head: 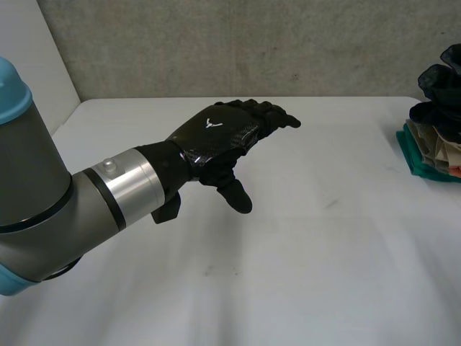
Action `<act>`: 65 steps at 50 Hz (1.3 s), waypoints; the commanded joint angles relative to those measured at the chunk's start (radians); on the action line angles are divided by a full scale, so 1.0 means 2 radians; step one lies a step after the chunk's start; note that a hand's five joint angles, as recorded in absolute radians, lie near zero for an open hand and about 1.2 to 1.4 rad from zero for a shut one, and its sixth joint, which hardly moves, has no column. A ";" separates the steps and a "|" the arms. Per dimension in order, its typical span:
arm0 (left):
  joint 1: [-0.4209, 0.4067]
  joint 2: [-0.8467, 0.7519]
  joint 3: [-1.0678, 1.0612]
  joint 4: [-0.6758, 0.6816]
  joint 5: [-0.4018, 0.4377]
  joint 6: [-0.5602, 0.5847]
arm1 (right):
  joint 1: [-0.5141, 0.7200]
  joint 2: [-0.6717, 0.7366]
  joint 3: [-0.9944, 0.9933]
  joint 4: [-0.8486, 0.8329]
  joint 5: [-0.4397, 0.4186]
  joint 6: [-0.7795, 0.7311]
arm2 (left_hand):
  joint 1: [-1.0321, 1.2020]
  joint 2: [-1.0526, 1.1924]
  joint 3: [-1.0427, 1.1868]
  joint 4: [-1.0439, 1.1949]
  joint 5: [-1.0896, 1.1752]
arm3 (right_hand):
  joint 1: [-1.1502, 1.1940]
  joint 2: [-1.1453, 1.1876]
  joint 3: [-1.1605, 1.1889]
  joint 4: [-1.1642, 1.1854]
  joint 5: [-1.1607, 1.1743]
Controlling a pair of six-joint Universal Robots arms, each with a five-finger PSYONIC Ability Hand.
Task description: Fold the laundry.
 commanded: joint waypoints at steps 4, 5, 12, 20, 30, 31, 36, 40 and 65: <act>-0.003 0.004 0.001 0.000 -0.001 -0.002 | -0.007 -0.041 -0.014 0.144 -0.003 0.002 | -0.002 -0.003 -0.006 -0.002 -0.012 | -0.011 -0.025 -0.050 -0.034 -0.034; -0.003 0.004 0.001 0.000 0.000 -0.002 | -0.008 -0.043 -0.014 0.148 -0.003 0.002 | -0.002 -0.003 -0.006 -0.002 -0.012 | -0.011 -0.025 -0.050 -0.034 -0.034; -0.003 0.004 0.001 0.000 0.000 -0.002 | -0.016 -0.055 -0.011 0.168 -0.004 0.000 | -0.002 -0.003 -0.006 -0.002 -0.012 | -0.011 -0.025 -0.050 -0.034 -0.034; -0.003 0.004 0.001 0.000 0.000 -0.005 | -0.017 -0.063 -0.003 0.170 -0.002 0.004 | -0.002 -0.003 -0.006 -0.002 -0.012 | -0.011 -0.025 -0.050 -0.034 -0.034; -0.003 0.004 0.002 0.000 0.000 -0.005 | -0.016 -0.100 -0.007 0.177 -0.002 0.008 | -0.004 -0.004 -0.008 -0.004 -0.013 | 0.131 0.117 0.093 0.109 0.109; -0.003 0.004 0.002 0.000 0.000 -0.005 | -0.015 -0.100 -0.009 0.179 -0.001 0.010 | -0.004 -0.004 -0.008 -0.004 -0.013 | 0.049 0.035 0.010 0.026 0.026; -0.003 0.004 0.001 0.000 0.000 -0.006 | -0.015 -0.099 -0.013 0.199 -0.002 0.010 | -0.004 -0.004 -0.008 -0.004 -0.013 | 0.137 0.124 0.099 0.115 0.115; -0.003 0.004 0.001 0.000 0.000 -0.006 | -0.011 -0.096 -0.017 0.209 0.005 0.007 | -0.004 -0.004 -0.008 -0.004 -0.013 | -0.011 -0.025 -0.050 -0.034 -0.034; -0.004 0.004 0.001 0.000 0.000 -0.006 | 0.014 -0.051 -0.122 0.332 0.012 0.100 | -0.004 -0.004 -0.008 -0.004 -0.013 | -0.011 -0.025 -0.050 -0.034 -0.034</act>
